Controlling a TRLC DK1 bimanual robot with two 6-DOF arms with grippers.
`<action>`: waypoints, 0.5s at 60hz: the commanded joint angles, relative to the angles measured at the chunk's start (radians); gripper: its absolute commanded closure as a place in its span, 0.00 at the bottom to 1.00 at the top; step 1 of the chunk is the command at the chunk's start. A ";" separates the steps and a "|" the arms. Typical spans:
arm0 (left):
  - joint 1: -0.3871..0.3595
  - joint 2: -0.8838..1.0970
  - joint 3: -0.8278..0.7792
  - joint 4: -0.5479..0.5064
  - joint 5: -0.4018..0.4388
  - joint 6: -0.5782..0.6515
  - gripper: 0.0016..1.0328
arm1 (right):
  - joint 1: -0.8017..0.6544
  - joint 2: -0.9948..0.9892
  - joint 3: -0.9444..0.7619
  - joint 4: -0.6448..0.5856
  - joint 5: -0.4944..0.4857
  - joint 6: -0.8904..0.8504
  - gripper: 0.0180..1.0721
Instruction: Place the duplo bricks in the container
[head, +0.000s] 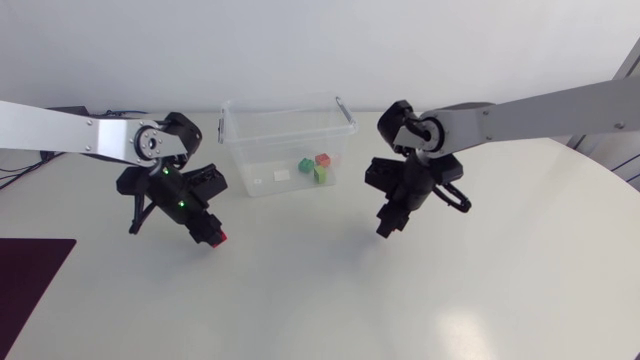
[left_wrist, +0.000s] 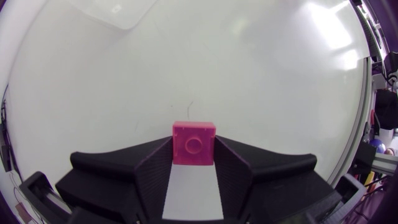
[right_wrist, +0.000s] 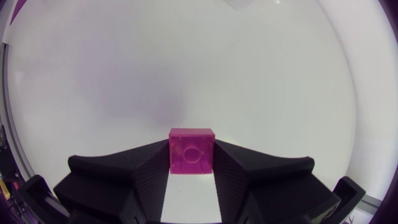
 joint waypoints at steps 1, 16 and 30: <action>0.005 -0.058 0.051 -0.023 0.020 -0.021 0.72 | 0.005 -0.042 0.052 -0.026 -0.001 0.013 0.75; 0.018 -0.099 0.190 -0.066 0.069 -0.073 0.72 | 0.008 -0.069 0.190 -0.065 -0.027 0.067 0.75; 0.021 -0.086 0.298 -0.029 0.101 -0.167 0.72 | 0.012 -0.059 0.319 -0.071 -0.051 0.127 0.75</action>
